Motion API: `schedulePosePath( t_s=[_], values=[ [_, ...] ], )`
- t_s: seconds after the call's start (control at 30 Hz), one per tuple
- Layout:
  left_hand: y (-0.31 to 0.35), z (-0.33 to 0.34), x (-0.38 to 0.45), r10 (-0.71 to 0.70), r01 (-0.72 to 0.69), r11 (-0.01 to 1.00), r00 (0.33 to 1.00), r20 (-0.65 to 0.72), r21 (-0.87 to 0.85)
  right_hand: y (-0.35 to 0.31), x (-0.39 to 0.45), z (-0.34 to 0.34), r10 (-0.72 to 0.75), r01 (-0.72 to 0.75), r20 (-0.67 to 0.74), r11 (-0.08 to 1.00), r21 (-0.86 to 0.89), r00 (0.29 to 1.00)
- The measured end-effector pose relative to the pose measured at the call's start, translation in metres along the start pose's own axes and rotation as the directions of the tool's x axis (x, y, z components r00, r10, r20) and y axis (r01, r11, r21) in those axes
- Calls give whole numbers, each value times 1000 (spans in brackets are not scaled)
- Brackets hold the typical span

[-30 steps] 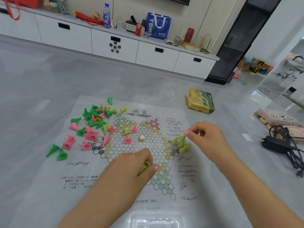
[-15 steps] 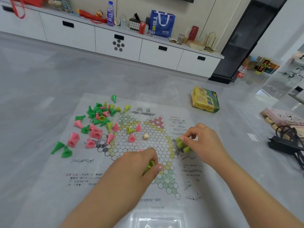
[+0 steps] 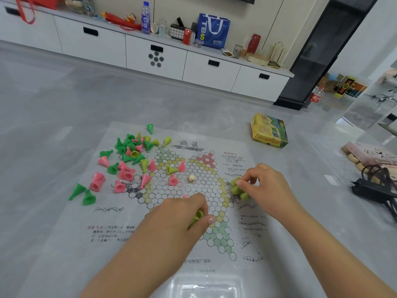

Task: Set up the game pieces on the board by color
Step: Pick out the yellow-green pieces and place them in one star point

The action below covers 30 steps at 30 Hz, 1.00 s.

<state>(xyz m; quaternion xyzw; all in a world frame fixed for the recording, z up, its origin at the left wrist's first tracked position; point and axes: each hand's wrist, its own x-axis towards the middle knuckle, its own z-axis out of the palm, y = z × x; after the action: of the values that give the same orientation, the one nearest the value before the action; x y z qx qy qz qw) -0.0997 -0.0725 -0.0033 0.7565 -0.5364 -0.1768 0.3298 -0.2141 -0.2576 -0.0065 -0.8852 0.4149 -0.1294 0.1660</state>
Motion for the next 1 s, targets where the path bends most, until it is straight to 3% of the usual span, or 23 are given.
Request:
schedulePosePath(
  t_s=[0.37,0.5,0.57,0.63,0.7,0.83,1.0],
  values=[
    [-1,1,0,2,-2,1000,1000,-10,-21,1,-2,-1,-15,15,4,1000,-3,1000],
    [0,0,-1,17,-18,999,999,-31,-29,-3,-6,-9,-37,36,-76,999,-10,996],
    [1,0,-2,0,-3,998,999,-45,-65,-14,-13,-16,-57,67,-150,996,66,987],
    [3,-1,-2,-45,35,992,995,-84,-119,-33,-26,-21,-40,81,-163,965,250,986],
    [4,-1,-1,-84,57,981,987,-138,-183,-55,-42,-21,-8,33,-57,898,440,998],
    [7,-1,0,-97,42,962,976,-195,-270,-79,-61,-3,40,-159,197,753,638,980],
    [7,-5,0,-109,25,954,958,-267,-299,-77,-67,4,66,-302,323,564,768,944]
  ],
)
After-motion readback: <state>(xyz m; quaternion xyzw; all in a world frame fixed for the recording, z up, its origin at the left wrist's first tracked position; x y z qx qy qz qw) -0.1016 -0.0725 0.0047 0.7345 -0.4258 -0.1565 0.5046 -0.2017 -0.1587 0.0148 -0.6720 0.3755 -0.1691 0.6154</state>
